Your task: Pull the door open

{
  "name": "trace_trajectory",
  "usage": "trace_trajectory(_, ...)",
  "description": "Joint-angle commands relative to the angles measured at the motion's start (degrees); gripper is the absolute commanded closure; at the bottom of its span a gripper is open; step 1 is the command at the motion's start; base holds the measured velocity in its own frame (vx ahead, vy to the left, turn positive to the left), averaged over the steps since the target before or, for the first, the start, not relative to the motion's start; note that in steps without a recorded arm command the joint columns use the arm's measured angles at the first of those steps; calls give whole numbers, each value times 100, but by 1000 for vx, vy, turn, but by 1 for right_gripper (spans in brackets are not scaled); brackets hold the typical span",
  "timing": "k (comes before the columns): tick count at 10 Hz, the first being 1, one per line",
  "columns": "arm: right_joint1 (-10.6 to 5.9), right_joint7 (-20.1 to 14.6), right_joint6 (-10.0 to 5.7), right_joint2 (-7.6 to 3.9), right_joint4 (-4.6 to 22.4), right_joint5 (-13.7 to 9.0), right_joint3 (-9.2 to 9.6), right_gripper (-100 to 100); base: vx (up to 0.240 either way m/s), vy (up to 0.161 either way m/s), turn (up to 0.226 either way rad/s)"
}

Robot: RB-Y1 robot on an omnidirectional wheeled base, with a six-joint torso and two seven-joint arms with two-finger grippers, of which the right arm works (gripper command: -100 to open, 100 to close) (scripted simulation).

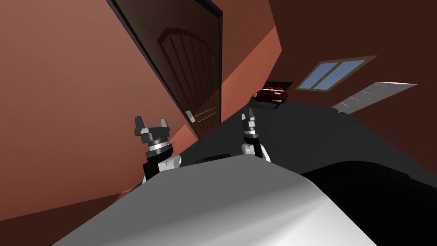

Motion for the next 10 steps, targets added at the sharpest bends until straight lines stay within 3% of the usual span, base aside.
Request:
trace_trajectory(1,-40,-41,-11,-33,71,-56,-21,-100,179,-115,62)
trace_trajectory(7,-239,-215,-47,-167,396,-309,-116,-100,132,-146,71)
trace_trajectory(10,-425,-379,-81,-252,702,-546,-205,-100,97,-162,143)
